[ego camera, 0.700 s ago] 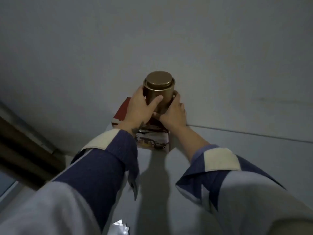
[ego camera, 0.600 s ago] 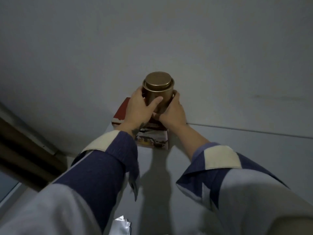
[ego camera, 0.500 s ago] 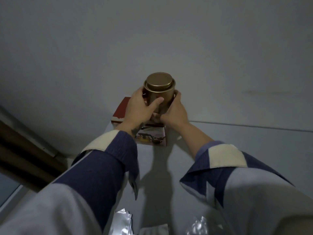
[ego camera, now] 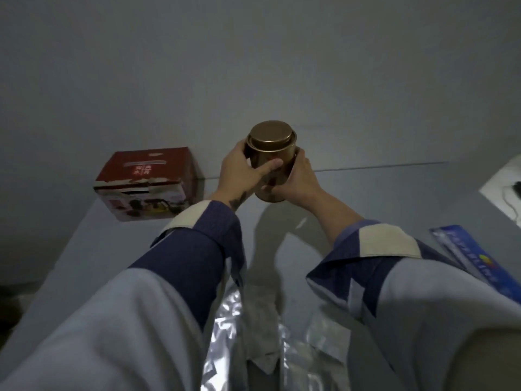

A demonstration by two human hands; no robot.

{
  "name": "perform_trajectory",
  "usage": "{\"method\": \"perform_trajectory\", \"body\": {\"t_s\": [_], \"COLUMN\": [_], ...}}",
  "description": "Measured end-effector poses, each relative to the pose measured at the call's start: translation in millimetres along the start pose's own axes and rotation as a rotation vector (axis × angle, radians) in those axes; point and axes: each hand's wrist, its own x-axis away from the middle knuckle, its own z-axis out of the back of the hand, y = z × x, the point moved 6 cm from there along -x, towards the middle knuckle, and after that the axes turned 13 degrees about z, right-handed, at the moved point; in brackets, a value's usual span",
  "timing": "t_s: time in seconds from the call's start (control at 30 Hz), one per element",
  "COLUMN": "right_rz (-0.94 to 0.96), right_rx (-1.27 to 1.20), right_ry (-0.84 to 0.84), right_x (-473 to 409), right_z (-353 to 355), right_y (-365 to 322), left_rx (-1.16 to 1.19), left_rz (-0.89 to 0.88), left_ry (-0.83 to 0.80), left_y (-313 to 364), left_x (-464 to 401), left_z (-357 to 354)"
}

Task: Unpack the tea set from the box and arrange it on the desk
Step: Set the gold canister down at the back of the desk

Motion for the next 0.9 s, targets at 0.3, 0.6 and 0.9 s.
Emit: {"method": "perform_trajectory", "body": {"t_s": [0.3,0.6,0.9], "right_rz": [-0.100,-0.136,-0.181], "right_rx": [0.094,0.076,0.003], "right_ry": [0.049,-0.011,-0.013], "right_x": [-8.2,-63.0,-93.3], "right_z": [129.2,191.9,181.8], "right_y": [126.0,265.0,350.6], "left_rx": [0.016,0.041,0.019], "left_rz": [0.001,0.077,0.121], "left_ry": [-0.076,-0.075,-0.026], "left_y": [40.8,34.2,-6.4], "left_x": [-28.0,-99.4,-141.6], "left_z": [-169.2,-311.4,-374.2]}}
